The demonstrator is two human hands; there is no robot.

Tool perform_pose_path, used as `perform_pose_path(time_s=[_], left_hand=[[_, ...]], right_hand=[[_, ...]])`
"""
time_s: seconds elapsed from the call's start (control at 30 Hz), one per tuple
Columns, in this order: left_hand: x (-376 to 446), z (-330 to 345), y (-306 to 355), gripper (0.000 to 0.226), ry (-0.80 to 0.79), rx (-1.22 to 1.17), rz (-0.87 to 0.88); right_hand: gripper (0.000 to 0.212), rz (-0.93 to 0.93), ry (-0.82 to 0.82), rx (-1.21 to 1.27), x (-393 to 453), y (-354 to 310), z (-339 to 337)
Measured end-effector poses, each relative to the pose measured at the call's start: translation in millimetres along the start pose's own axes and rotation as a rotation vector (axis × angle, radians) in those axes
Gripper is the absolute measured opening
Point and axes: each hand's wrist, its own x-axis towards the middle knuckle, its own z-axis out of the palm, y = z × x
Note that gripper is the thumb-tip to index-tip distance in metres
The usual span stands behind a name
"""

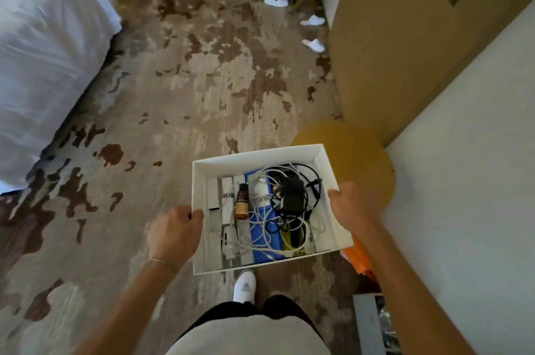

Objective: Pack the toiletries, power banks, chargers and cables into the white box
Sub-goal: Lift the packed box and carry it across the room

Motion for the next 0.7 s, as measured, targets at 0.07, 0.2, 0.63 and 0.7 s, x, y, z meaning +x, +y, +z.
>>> perform_pose_path(time_s=[0.07,0.2,0.63,0.7], left_hand=[[13,9,24,0.042,-0.033,-0.009,0.024],[38,30,72,0.041,-0.062,0.01,0.061],[93,154,231,0.04,-0.146,0.085,-0.027],[103,172,253,0.04,-0.161,0.093,-0.044]], right_hand=[[0.035,0.043,0.0,-0.039,13,13,-11],[0.039,0.051,0.074,-0.09,41,41,-26],[0.045,0.052,0.052,-0.089,198,159,-51],[0.047,0.046,0.048,-0.082,224,175,-47]])
